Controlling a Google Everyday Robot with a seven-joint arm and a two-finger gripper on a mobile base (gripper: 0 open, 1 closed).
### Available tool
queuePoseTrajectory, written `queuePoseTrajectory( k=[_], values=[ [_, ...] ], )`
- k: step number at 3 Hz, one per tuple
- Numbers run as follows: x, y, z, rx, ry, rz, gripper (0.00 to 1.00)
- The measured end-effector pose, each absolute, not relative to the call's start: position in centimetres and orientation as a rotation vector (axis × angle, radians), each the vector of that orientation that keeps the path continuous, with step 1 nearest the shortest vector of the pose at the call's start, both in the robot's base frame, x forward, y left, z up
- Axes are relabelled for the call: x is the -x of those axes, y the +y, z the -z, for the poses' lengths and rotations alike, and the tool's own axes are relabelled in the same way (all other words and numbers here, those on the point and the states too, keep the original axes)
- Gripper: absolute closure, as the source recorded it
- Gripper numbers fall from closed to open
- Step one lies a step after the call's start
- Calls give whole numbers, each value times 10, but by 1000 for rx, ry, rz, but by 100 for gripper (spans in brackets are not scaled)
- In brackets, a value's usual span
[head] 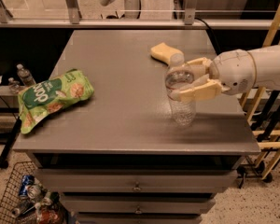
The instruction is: Move water bottle near sponge
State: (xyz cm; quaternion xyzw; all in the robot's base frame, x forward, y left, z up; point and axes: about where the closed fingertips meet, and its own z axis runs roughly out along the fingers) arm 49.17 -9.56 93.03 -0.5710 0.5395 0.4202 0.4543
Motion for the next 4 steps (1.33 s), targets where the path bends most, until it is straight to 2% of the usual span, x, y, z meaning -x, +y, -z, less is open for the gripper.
queuePoseTrajectory(
  k=[1, 2, 3, 4],
  values=[
    [-499, -104, -939, 1402, 1332, -1011, 88],
    [-514, -128, -967, 1380, 1332, -911, 100],
    [-514, -128, -967, 1380, 1332, -911, 100],
    [-536, -124, -977, 1296, 1264, -917, 100]
  ],
)
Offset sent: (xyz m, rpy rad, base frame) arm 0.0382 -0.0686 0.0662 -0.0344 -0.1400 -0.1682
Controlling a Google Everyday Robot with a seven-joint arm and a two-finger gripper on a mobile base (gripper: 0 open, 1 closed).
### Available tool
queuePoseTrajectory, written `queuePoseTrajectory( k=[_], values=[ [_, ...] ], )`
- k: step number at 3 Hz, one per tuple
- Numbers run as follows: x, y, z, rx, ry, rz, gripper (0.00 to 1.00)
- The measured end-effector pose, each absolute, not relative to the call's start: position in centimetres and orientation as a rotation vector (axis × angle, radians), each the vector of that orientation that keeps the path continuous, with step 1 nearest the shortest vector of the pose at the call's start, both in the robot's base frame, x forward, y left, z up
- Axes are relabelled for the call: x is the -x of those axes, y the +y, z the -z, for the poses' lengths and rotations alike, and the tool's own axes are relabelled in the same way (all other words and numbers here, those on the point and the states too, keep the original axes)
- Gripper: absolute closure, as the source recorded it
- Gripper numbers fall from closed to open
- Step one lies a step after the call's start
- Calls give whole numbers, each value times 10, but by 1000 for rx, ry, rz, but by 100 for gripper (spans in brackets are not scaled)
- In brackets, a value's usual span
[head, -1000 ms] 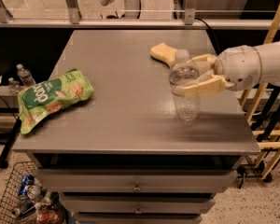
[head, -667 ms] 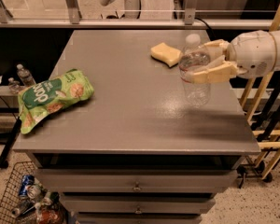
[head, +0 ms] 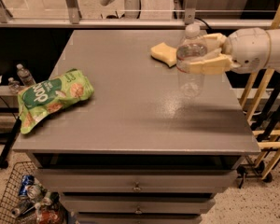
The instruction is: Move water bottle near sponge
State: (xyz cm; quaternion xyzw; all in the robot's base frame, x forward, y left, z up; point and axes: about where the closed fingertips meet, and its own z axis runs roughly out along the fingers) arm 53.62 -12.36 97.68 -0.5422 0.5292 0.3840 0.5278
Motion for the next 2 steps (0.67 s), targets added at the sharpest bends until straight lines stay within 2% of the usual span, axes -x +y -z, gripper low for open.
queuePoseTrajectory(
  k=[2],
  values=[
    [-603, -125, -1007, 988, 1253, -869, 100]
  ],
)
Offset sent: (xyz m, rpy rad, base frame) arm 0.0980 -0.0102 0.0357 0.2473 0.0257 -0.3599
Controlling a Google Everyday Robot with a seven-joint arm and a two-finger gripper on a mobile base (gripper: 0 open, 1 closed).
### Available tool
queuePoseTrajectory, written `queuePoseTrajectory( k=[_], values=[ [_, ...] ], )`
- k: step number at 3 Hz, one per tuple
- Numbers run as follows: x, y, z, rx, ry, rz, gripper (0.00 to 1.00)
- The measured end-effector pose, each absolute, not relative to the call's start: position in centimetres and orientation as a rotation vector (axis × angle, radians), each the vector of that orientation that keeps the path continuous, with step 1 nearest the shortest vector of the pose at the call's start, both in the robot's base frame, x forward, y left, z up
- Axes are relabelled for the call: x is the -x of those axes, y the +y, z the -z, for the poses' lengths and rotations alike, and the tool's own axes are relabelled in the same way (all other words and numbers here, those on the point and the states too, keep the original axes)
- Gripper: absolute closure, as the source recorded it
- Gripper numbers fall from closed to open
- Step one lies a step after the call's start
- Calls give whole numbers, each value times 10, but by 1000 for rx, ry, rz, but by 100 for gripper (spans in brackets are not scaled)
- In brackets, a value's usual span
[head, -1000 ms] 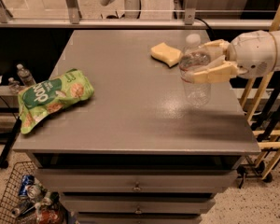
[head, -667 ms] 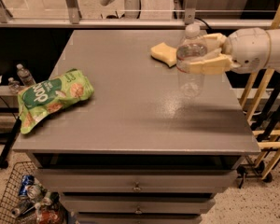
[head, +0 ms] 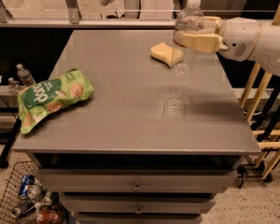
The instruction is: Move water bottle near sponge
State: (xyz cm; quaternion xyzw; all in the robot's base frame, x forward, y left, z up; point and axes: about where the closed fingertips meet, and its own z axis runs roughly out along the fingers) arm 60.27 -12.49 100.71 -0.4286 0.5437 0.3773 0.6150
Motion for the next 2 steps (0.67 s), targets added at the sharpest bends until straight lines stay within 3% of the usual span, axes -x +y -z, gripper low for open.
queuePoseTrajectory(
  k=[2],
  values=[
    [-645, -148, -993, 803, 1394, -794, 100]
  ],
)
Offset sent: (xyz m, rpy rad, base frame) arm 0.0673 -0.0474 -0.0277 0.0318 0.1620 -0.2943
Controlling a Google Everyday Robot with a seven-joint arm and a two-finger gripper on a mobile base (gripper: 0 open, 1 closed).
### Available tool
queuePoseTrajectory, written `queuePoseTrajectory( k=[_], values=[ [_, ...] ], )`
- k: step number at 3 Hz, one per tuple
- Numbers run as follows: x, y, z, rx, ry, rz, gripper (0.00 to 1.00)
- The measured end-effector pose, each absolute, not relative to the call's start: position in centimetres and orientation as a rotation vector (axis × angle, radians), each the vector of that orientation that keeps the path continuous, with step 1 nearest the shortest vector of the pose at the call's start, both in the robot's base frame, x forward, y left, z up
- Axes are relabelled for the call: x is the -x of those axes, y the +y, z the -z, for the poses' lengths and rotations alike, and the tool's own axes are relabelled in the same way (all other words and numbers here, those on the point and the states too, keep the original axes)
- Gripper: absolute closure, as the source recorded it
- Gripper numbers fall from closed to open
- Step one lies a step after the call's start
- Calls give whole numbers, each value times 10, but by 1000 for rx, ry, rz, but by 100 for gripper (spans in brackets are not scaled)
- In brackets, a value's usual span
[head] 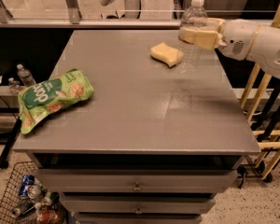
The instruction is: Move water bottle near sponge
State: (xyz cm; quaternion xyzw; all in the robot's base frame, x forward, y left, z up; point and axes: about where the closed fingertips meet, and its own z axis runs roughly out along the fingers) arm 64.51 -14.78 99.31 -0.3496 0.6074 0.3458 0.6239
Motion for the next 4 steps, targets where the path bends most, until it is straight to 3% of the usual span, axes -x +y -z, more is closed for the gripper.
queuePoseTrajectory(
  k=[4],
  values=[
    [-716, -166, -964, 786, 1374, -704, 100]
  ],
)
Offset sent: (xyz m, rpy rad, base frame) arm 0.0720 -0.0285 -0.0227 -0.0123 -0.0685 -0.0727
